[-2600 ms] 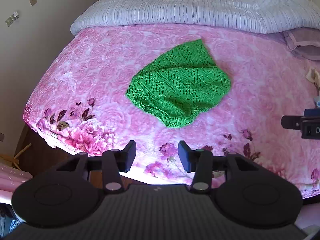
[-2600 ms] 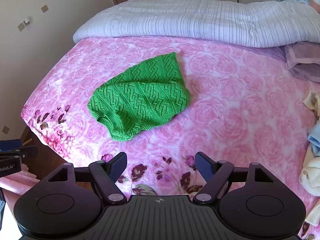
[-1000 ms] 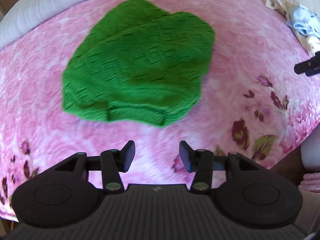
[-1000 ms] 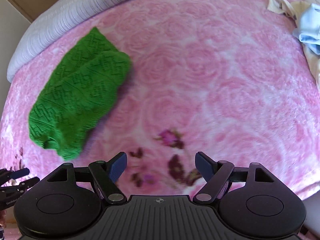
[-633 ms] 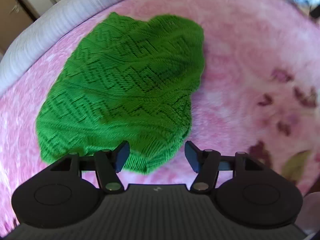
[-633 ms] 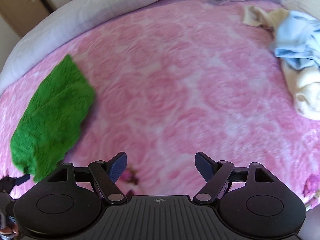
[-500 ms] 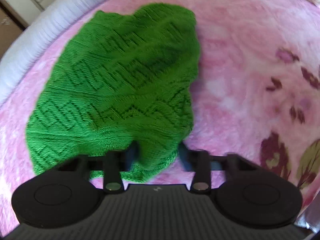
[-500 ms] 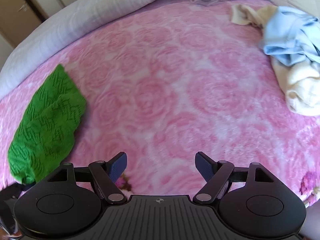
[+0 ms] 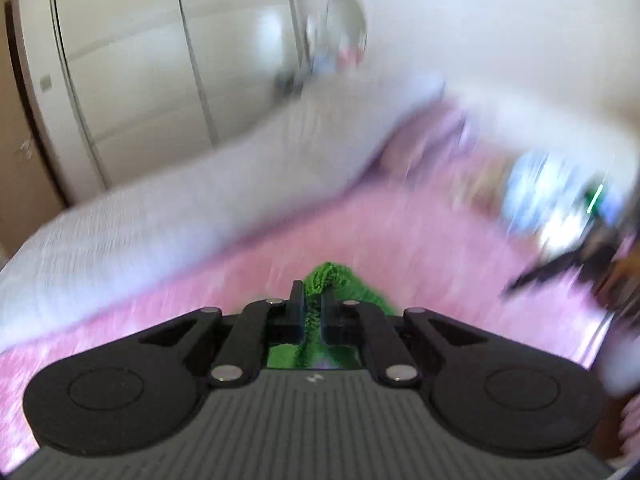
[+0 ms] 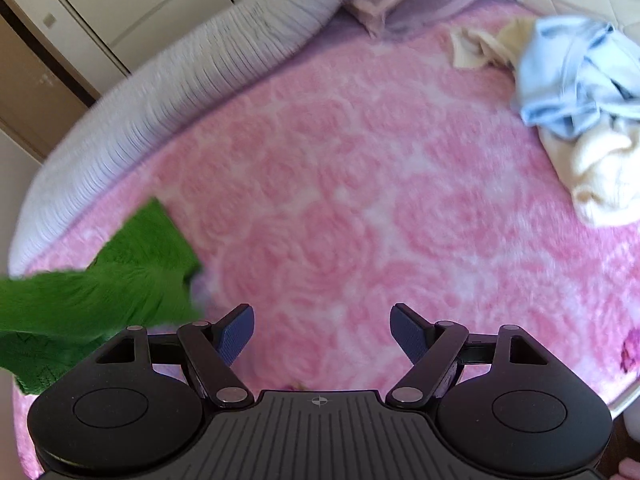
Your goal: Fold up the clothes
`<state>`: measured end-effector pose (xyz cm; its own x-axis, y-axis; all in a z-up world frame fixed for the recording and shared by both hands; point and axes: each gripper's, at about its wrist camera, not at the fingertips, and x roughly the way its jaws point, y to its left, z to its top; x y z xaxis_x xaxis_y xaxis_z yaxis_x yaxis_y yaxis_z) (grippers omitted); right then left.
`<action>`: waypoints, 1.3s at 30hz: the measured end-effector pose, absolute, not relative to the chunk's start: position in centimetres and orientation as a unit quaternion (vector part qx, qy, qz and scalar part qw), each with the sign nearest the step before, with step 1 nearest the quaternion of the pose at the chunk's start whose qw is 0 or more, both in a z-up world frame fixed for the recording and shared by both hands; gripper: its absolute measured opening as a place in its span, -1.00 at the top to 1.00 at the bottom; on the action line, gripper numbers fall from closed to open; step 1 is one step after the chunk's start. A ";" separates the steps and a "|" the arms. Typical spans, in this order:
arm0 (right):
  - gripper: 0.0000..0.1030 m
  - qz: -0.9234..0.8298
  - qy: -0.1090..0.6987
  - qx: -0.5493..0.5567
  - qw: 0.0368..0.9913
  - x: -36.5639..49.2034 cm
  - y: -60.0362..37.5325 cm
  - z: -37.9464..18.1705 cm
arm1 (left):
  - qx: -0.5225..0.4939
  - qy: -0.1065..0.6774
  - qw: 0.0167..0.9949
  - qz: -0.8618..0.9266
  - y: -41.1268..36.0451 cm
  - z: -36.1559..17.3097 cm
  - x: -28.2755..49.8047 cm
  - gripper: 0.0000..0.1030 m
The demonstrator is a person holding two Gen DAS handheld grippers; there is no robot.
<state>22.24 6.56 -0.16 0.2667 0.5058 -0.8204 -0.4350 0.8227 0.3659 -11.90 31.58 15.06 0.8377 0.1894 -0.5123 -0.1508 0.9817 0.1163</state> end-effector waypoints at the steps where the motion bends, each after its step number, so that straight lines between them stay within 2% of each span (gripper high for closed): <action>1: -0.52 0.297 0.523 0.037 0.798 22.5 6.6 0.6 | 0.032 0.255 0.962 0.090 31.8 17.0 -12.1 0.92; 9: -0.52 0.297 0.480 0.068 0.822 24.5 6.6 5.5 | 0.002 0.143 0.985 0.095 35.5 29.1 -11.3 0.93; 12: -0.52 0.297 0.474 0.074 0.826 24.8 7.0 6.6 | -0.013 0.120 0.987 0.108 38.4 31.9 -9.2 0.90; 14: -0.52 0.298 0.473 0.073 0.826 24.8 7.6 7.0 | -0.041 0.132 0.981 0.138 41.9 32.4 -6.9 0.85; 17: -0.52 0.300 0.472 0.062 0.826 24.3 9.1 7.1 | -0.062 0.215 0.948 0.228 49.3 27.7 -1.8 0.79; 20: -0.52 0.309 0.475 0.044 0.823 23.2 10.3 6.4 | -0.074 0.313 0.897 0.304 55.1 18.8 -0.7 0.77; 24: -0.52 0.325 0.493 0.007 0.807 21.2 11.3 4.0 | -0.151 0.396 0.854 0.302 57.4 7.3 -5.5 0.77; 28: -0.52 0.318 0.541 -0.019 0.778 20.1 11.8 -0.2 | -0.234 0.460 0.807 0.286 53.4 -2.2 -12.3 0.72; 30: -0.52 0.323 0.563 -0.032 0.760 19.7 12.3 -2.4 | -0.285 0.481 0.784 0.271 50.6 -6.2 -15.9 0.61; 32: -0.52 0.330 0.582 -0.047 0.742 19.3 12.8 -4.6 | -0.331 0.491 0.763 0.260 47.5 -9.5 -19.1 0.49; 37: -0.52 0.359 0.602 -0.071 0.710 18.1 13.3 -9.7 | -0.382 0.513 0.729 0.242 41.9 -15.7 -22.2 0.46; 39: -0.52 0.368 0.608 -0.074 0.699 17.6 13.4 -11.7 | -0.395 0.510 0.726 0.238 40.8 -17.5 -22.6 0.35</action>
<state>17.61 13.37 -11.67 -0.0112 0.4255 -0.9049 -0.6045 0.7180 0.3451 -22.55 40.82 -17.50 0.3670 -0.0575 -0.9284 -0.7485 0.5743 -0.3314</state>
